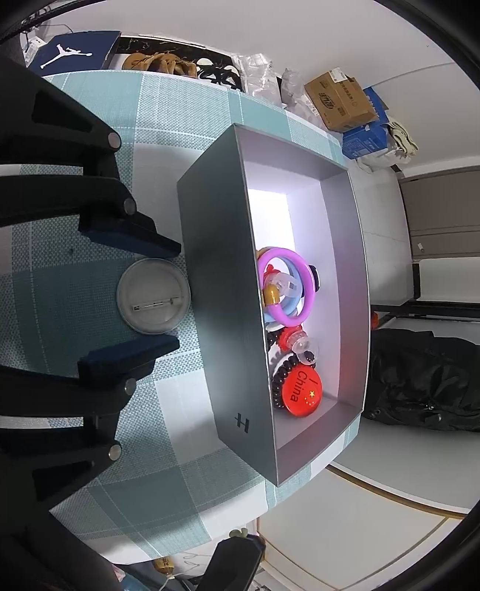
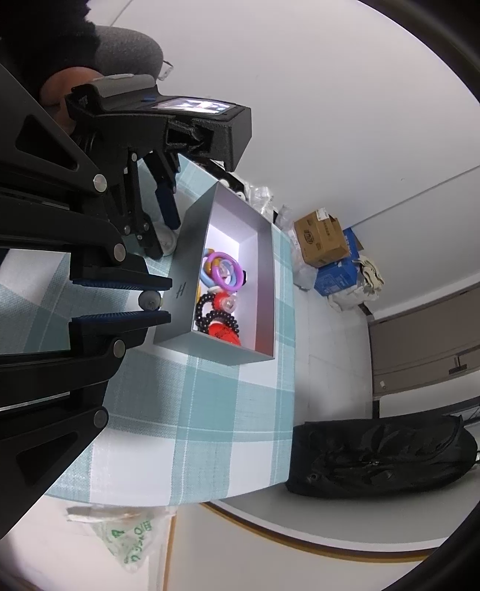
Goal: Organize jewelry
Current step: 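Carry the white pin badge into the box with the left gripper while the right carries the bead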
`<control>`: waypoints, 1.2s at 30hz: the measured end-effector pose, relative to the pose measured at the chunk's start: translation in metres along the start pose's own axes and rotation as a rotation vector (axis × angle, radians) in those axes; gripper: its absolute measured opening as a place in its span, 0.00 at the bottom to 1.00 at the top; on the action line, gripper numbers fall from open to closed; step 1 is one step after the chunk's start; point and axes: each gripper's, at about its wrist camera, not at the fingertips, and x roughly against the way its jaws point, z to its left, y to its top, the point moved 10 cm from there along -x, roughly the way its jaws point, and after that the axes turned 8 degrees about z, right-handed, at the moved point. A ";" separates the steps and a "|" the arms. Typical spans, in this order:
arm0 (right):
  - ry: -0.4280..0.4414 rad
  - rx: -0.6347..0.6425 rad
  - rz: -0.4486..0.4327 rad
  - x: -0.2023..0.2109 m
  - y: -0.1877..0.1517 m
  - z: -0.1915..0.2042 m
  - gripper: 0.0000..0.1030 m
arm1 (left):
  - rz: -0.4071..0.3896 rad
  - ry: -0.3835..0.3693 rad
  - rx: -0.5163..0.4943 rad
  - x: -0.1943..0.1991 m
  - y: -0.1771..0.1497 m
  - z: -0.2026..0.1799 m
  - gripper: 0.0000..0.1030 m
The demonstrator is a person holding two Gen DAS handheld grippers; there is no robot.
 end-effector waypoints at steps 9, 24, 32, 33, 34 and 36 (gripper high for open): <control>0.001 0.001 0.009 -0.004 -0.001 0.001 0.09 | 0.007 -0.020 -0.005 0.002 0.000 -0.002 0.36; 0.031 -0.016 0.013 -0.010 0.002 0.007 0.09 | -0.070 -0.113 0.041 0.036 0.010 0.003 0.36; 0.041 -0.022 0.001 -0.010 0.010 0.013 0.09 | -0.154 -0.173 0.051 0.062 0.025 0.004 0.36; 0.044 -0.023 0.000 -0.011 0.012 0.014 0.09 | -0.159 -0.180 0.055 0.064 0.025 0.004 0.36; 0.045 -0.023 -0.003 -0.011 0.013 0.015 0.09 | -0.163 -0.188 0.060 0.065 0.027 0.004 0.36; 0.047 -0.020 -0.008 -0.011 0.017 0.016 0.09 | -0.172 -0.203 0.073 0.067 0.032 0.006 0.36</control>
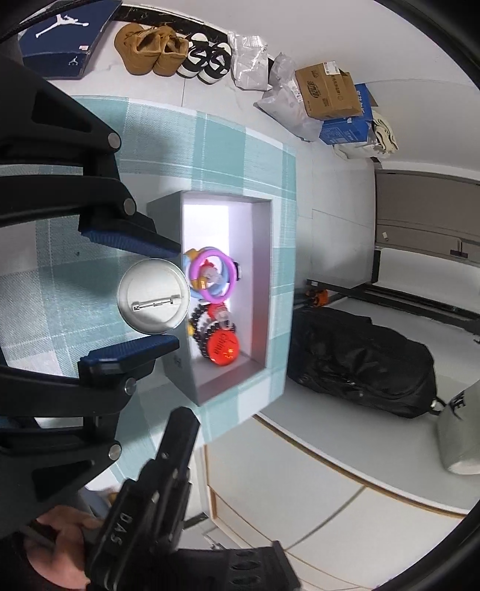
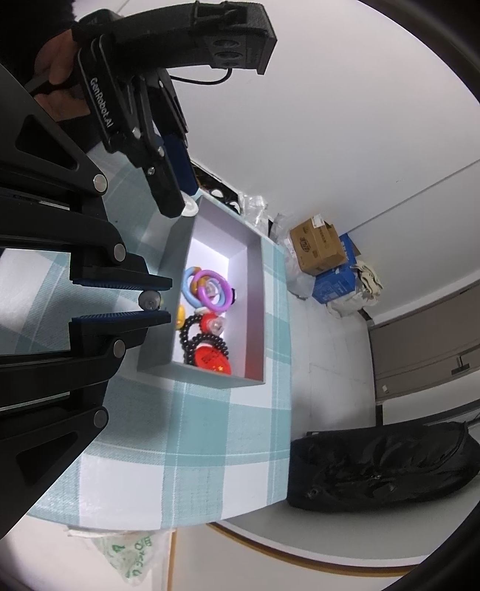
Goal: Organize jewelry
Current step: 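Carry the white pin badge into the box with the left gripper while the right carries the bead, then lower both items into the box and open both grippers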
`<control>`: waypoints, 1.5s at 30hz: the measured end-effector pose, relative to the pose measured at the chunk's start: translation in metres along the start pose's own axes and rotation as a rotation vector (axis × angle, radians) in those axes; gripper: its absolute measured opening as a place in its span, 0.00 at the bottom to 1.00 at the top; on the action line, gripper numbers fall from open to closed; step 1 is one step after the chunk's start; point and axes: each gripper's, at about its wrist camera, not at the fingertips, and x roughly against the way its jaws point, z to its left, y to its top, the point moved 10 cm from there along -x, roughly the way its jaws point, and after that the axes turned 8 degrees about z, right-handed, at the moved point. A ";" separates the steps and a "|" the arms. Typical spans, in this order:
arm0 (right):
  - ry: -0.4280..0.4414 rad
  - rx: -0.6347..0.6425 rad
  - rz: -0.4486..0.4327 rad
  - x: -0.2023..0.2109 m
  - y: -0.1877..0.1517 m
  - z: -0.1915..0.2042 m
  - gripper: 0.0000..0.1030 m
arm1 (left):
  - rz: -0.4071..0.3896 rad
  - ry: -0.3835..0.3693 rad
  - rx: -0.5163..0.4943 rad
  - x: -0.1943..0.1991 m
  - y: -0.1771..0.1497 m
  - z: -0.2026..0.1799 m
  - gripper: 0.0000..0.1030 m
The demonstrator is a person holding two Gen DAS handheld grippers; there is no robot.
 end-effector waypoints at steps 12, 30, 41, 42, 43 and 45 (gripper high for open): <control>0.040 -0.014 -0.021 -0.006 0.028 0.003 0.09 | -0.016 -0.072 0.068 -0.002 0.029 0.008 0.36; 0.076 -0.049 -0.029 -0.023 0.063 -0.008 0.09 | 0.064 -0.111 0.104 -0.038 0.053 0.007 0.36; 0.074 -0.071 -0.013 -0.031 0.063 -0.016 0.09 | 0.096 -0.128 0.114 -0.049 0.056 0.005 0.36; 0.075 -0.072 -0.011 -0.032 0.063 -0.017 0.09 | 0.098 -0.128 0.115 -0.050 0.056 0.004 0.36; 0.075 -0.073 -0.009 -0.033 0.062 -0.016 0.09 | 0.100 -0.126 0.116 -0.050 0.055 0.004 0.36; 0.073 -0.073 -0.006 -0.033 0.062 -0.017 0.09 | 0.104 -0.129 0.115 -0.051 0.054 0.003 0.36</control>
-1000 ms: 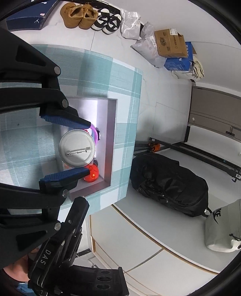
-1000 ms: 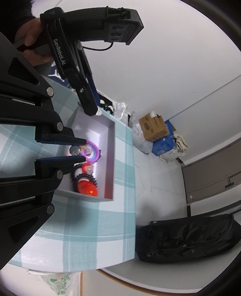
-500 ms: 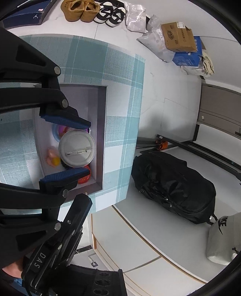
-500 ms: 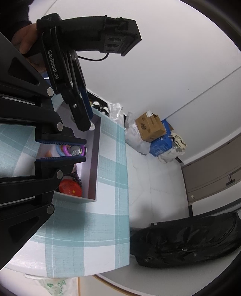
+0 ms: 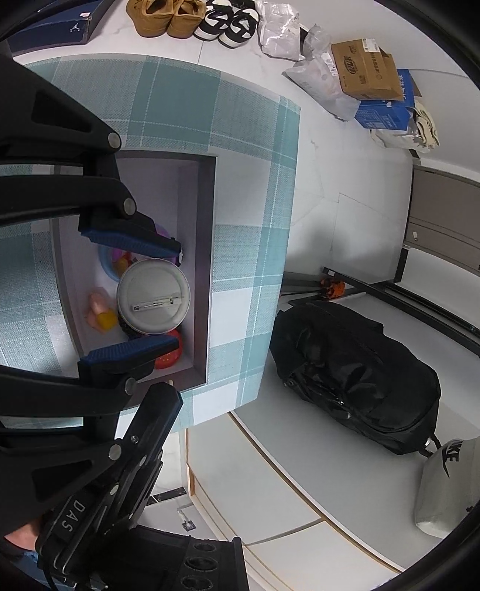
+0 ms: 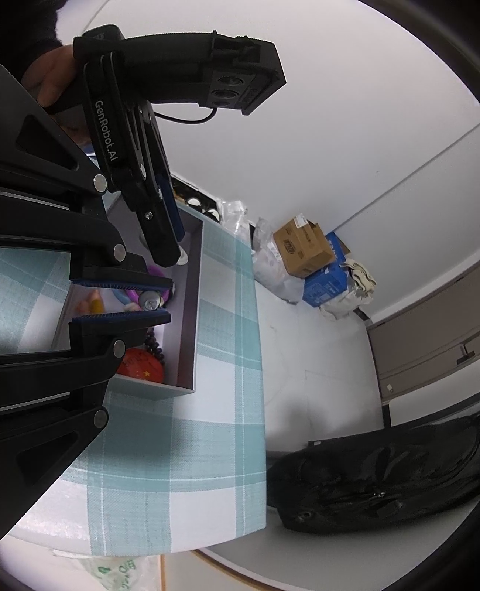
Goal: Organize jewelry
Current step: 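Lower both items into the box and open both grippers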
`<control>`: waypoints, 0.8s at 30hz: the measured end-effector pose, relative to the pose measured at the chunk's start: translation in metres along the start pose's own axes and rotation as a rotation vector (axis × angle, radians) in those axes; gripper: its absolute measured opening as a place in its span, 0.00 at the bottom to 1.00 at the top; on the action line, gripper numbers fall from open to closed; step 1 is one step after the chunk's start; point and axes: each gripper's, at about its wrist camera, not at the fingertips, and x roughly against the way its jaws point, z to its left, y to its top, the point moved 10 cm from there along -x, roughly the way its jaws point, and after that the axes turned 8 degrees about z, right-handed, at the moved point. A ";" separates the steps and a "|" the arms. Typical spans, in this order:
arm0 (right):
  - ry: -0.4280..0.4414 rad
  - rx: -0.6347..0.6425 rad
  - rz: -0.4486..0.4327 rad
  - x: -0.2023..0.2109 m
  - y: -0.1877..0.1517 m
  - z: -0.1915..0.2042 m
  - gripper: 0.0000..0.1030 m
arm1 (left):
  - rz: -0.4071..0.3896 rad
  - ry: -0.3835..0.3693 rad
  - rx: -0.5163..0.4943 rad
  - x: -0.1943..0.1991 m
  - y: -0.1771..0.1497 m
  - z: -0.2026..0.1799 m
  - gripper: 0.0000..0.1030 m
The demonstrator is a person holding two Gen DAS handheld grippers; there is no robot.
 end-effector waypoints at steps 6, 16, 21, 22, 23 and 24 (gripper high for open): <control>-0.003 -0.028 0.029 -0.007 -0.004 -0.007 0.09 | 0.029 0.001 0.004 -0.007 -0.004 0.001 0.36; -0.004 -0.042 0.036 -0.011 -0.007 -0.010 0.11 | 0.056 -0.041 0.044 -0.011 -0.004 0.002 0.37; -0.007 -0.008 0.001 -0.004 -0.003 -0.003 0.12 | 0.035 -0.034 0.007 -0.006 -0.002 -0.004 0.48; -0.006 -0.005 -0.002 -0.004 -0.002 -0.002 0.12 | 0.031 -0.031 0.000 -0.005 -0.002 -0.005 0.53; -0.013 -0.001 -0.005 -0.003 -0.002 -0.002 0.15 | 0.010 -0.018 -0.005 -0.002 -0.001 -0.006 0.57; -0.018 0.000 -0.009 -0.002 -0.001 -0.002 0.16 | -0.003 -0.015 -0.009 0.000 0.000 -0.006 0.57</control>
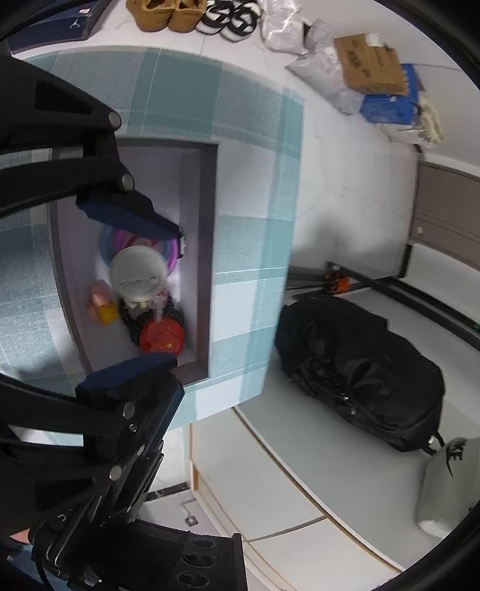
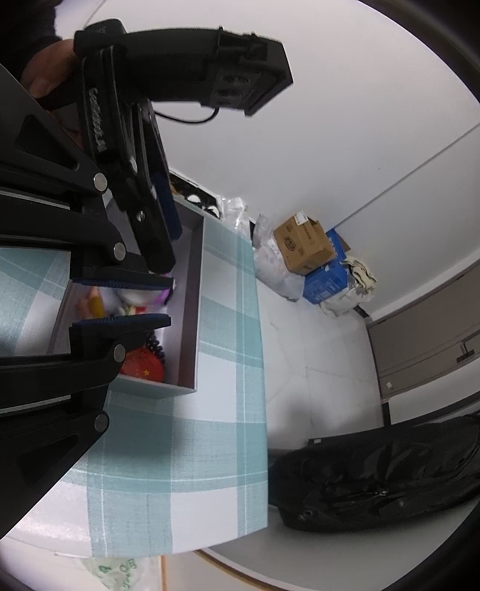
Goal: Organize jewelry
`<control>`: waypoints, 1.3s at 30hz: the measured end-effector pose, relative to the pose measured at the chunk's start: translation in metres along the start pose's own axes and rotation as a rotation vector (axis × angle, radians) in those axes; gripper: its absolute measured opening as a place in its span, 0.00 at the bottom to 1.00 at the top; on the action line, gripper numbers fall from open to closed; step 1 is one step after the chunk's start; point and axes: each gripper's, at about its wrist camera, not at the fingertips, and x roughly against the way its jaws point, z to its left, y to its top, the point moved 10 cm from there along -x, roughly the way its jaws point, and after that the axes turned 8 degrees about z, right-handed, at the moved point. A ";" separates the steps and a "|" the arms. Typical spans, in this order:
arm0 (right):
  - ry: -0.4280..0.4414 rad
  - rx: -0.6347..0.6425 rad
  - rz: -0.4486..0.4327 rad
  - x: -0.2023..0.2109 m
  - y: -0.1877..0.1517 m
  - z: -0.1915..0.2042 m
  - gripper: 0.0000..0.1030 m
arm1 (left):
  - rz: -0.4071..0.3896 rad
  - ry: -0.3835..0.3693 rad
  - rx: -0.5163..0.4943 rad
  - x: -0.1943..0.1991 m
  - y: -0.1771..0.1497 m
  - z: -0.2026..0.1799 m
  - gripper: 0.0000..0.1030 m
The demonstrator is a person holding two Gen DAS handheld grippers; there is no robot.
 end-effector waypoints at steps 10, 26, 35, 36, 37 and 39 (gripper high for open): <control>-0.041 -0.014 -0.058 0.016 0.006 -0.009 0.46 | -0.042 0.043 0.021 0.009 0.005 0.011 0.63; -0.070 0.045 -0.126 0.037 -0.003 0.001 0.78 | -0.155 0.134 -0.028 0.038 -0.001 0.010 0.67; -0.100 0.096 -0.189 0.056 -0.014 0.013 0.96 | -0.224 0.169 -0.058 0.060 -0.015 0.006 0.75; -0.102 0.100 -0.197 0.058 -0.016 0.013 0.96 | -0.233 0.171 -0.060 0.063 -0.016 0.006 0.76; -0.104 0.104 -0.202 0.060 -0.019 0.014 0.96 | -0.237 0.170 -0.061 0.064 -0.017 0.005 0.76; -0.112 0.111 -0.205 0.062 -0.024 0.016 0.98 | -0.247 0.169 -0.061 0.067 -0.020 0.003 0.77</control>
